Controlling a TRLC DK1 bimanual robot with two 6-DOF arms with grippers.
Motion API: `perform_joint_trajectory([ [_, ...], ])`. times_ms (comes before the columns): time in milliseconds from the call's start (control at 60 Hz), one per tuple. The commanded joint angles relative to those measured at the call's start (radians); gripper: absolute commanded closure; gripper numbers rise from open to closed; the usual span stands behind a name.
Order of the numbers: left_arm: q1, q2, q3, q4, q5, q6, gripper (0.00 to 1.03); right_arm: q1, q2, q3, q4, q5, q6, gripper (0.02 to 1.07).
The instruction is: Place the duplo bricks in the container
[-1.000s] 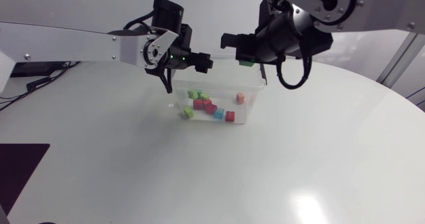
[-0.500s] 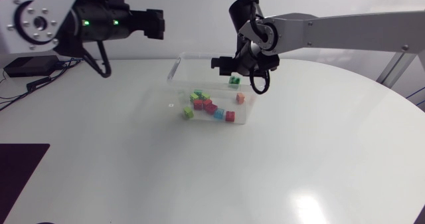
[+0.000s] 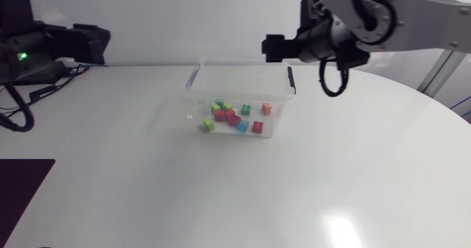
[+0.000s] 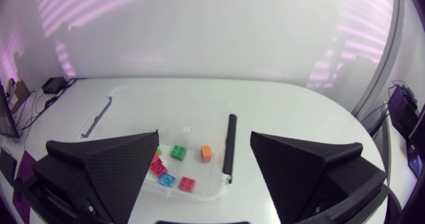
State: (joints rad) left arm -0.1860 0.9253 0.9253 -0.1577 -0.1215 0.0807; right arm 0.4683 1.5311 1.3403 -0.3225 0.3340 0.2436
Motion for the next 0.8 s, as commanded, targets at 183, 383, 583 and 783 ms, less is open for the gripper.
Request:
perform_joint_trajectory([
  [183,0.099,-0.243,-0.163,-0.026,0.000,0.057,0.04,-0.088,-0.302,-0.271,0.114,0.062,-0.139,0.06],
  [383,0.128,-0.395,-0.232,-0.049,0.000,0.073,0.04,-0.161,-0.523,-0.452,0.192,0.065,-0.216,0.06],
  [583,0.145,-0.530,-0.306,-0.068,0.002,0.079,0.04,-0.229,-0.729,-0.610,0.215,0.057,-0.262,0.06],
  [783,0.161,-0.641,-0.353,-0.102,0.000,0.090,0.04,-0.244,-0.927,-0.730,0.217,0.054,-0.302,0.06],
])
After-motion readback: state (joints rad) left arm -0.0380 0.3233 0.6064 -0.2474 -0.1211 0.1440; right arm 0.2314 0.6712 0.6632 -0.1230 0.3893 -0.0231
